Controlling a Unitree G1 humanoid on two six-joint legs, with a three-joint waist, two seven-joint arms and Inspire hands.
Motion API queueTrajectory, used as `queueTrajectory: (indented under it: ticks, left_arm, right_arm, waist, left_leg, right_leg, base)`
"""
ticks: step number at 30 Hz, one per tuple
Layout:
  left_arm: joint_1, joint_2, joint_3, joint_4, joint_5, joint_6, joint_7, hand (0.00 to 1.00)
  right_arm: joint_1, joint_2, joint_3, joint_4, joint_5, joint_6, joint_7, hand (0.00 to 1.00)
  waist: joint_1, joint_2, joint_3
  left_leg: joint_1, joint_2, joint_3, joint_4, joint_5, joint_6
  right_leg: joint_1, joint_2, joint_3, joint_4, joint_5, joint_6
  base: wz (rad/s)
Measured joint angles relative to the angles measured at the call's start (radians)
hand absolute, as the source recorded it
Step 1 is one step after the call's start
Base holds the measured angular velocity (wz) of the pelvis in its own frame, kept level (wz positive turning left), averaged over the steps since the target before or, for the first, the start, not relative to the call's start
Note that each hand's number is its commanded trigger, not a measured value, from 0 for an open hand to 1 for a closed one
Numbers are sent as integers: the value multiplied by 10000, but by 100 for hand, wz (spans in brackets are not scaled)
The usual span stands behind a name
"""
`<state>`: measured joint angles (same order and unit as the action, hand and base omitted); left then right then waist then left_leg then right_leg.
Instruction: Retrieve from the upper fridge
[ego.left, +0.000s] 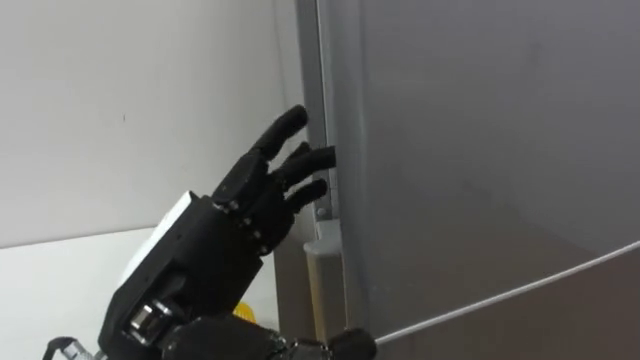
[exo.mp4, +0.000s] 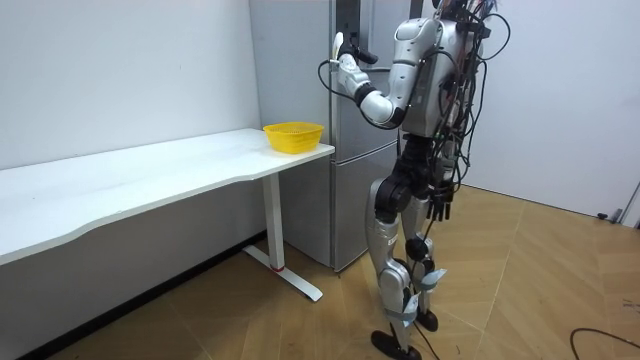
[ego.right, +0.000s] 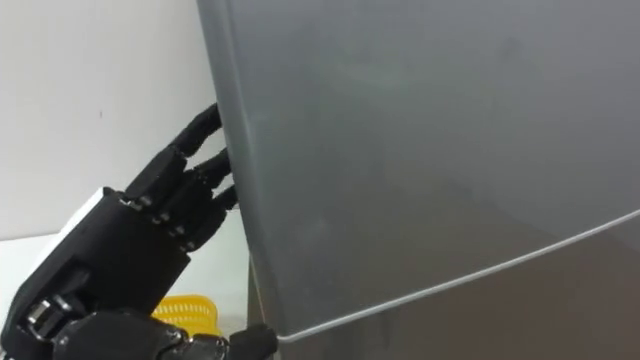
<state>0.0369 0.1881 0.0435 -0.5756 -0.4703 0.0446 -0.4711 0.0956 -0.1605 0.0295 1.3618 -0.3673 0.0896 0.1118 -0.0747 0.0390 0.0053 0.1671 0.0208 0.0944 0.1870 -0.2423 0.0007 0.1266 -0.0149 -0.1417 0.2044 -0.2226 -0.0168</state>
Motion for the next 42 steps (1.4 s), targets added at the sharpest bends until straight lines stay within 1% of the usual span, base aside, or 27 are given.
queueTrajectory:
  ticks: [5,9,17,19,21,26,28,35,37,41,42]
  left_arm:
    - [0,31,-143,21,3,13,-67,0]
    - [-1,40,-497,0,-1,22,-232,0]
    - [-3,40,-602,-11,-111,29,-288,0]
    - [-3,184,-732,-1,-511,29,-289,0]
    - [-3,352,-872,-4,-726,25,-291,0]
    - [-3,502,-971,0,-1264,27,-336,0]
    - [-8,598,-1054,15,-1491,24,-391,0]
    - [-8,646,-1261,15,-2047,0,-505,0]
    - [-10,691,-1371,15,-2349,0,-580,0]
    - [-28,683,-1657,15,-2499,-17,-662,0]
    - [-28,683,-1718,23,-2690,-17,-718,0]
  right_arm:
    - [0,0,-10,-3,-5,0,-2,0]
    - [-8,0,-19,-13,-3,-2,9,0]
    - [-18,-8,-10,-6,11,-9,117,0]
    - [-18,-14,14,-19,64,-12,129,0]
    - [-22,-45,95,-33,85,-10,145,0]
    - [-30,-81,168,-121,45,-38,164,0]
    - [-52,-90,224,-114,49,-37,224,0]
    - [-46,-93,301,-96,40,-36,230,0]
    - [-33,-103,374,-100,52,-31,222,0]
    - [38,-122,490,-104,56,-38,210,0]
    - [40,-138,504,-105,54,-38,203,0]
  waist:
    - [-24,0,1]
    - [-69,5,-3]
    - [-145,-24,-4]
    - [-173,-57,12]
    - [-210,-64,8]
    - [-286,-58,6]
    - [-291,-24,-9]
    - [-301,43,-5]
    - [-311,55,1]
    - [-331,65,4]
    - [-353,70,8]
  left_leg:
    - [-5,0,-2,0,0,0]
    - [-6,-2,2,0,0,0]
    - [-6,19,8,-2,0,0]
    - [-32,24,10,-24,0,0]
    - [-58,25,11,-22,0,0]
    - [-88,17,18,9,-1,-1]
    - [-59,12,89,30,-1,-1]
    - [-81,13,127,31,-1,-1]
    - [-83,12,128,31,-1,-1]
    - [-37,18,158,33,-1,-1]
    - [-41,18,178,32,-1,-1]
  right_leg:
    - [13,-2,2,7,0,0]
    - [-6,3,21,4,0,0]
    - [-37,-3,33,8,1,-1]
    - [2,-5,25,16,1,-1]
    - [4,-6,11,5,1,-1]
    - [-45,-10,14,-7,1,0]
    - [-84,-1,35,-12,1,0]
    - [-75,4,52,-2,3,4]
    - [-72,-3,55,-4,2,4]
    - [-74,-18,76,-4,3,4]
    - [-82,-19,89,-3,3,4]
  base:
    - [0]
    - [0]
    - [0]
    - [0]
    - [4]
    - [1]
    - [0]
    - [0]
    - [0]
    - [-1]
    - [-3]
